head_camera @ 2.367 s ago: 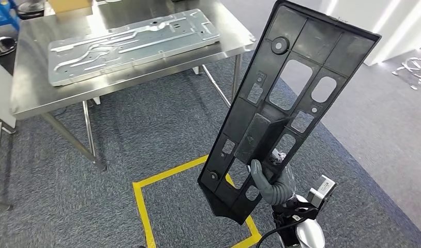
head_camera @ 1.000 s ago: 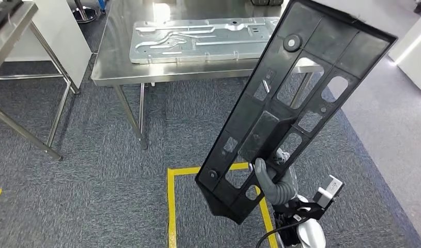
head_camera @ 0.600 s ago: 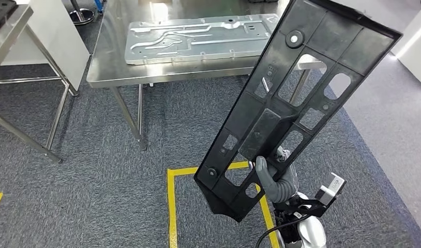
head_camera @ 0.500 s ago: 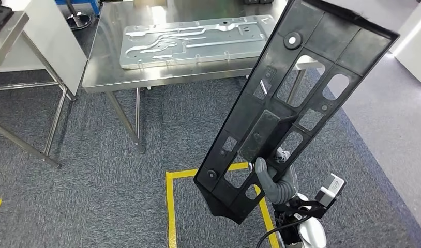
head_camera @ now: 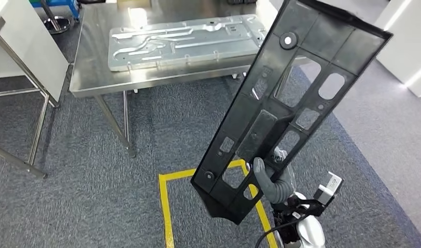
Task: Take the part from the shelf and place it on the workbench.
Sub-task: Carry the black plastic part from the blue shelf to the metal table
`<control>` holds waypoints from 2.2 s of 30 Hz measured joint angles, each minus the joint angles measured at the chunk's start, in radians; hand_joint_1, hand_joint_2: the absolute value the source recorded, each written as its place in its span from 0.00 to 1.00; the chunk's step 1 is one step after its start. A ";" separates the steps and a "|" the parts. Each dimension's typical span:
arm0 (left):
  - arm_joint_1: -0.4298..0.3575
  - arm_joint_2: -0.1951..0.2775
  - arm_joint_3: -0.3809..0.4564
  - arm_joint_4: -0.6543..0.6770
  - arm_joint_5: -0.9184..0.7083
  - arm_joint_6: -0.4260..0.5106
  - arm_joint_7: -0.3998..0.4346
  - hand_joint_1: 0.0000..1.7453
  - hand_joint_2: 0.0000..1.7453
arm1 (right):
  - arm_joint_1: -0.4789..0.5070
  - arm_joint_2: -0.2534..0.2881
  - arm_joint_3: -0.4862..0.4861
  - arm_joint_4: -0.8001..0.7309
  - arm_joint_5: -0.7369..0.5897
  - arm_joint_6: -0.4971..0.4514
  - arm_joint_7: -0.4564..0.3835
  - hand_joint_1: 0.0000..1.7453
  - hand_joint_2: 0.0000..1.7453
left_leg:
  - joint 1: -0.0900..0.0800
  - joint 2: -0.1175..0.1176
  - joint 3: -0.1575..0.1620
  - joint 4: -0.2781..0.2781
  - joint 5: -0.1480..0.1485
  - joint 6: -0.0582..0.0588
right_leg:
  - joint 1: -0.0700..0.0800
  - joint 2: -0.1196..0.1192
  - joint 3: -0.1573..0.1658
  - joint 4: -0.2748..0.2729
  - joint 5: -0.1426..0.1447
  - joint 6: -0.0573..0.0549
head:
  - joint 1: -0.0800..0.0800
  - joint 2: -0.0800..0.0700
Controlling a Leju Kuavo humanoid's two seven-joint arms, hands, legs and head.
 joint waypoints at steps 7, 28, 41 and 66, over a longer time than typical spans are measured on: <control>0.001 0.001 0.000 0.000 0.000 0.000 0.004 0.00 1.00 | -0.003 -0.002 0.000 0.018 0.002 -0.009 -0.002 1.00 1.00 | -0.003 0.032 0.003 0.000 -0.009 -0.001 | -0.005 -0.032 -0.026 0.064 0.004 0.007 | 0.000 0.000; -0.019 0.004 -0.001 -0.001 -0.013 0.001 0.025 0.00 1.00 | -0.009 0.002 0.001 0.021 0.012 -0.021 0.001 1.00 1.00 | -0.034 0.013 -0.095 0.050 0.074 0.002 | -0.003 -0.008 0.243 -0.106 -0.127 -0.019 | -0.002 0.000; -0.001 0.001 -0.002 -0.001 -0.007 -0.003 0.013 0.00 1.00 | 0.005 -0.001 0.000 0.022 0.013 -0.018 -0.006 1.00 1.00 | 0.000 0.009 0.040 -0.003 -0.030 -0.038 | -0.012 -0.033 0.033 -0.043 0.031 0.000 | 0.011 0.000; 0.011 0.004 0.000 -0.001 -0.014 0.004 0.008 0.00 1.00 | 0.011 -0.003 0.010 0.000 0.014 -0.026 -0.012 1.00 1.00 | -0.006 0.011 0.177 -0.106 -0.041 0.008 | -0.008 -0.029 -0.084 0.178 -0.132 0.005 | 0.022 0.000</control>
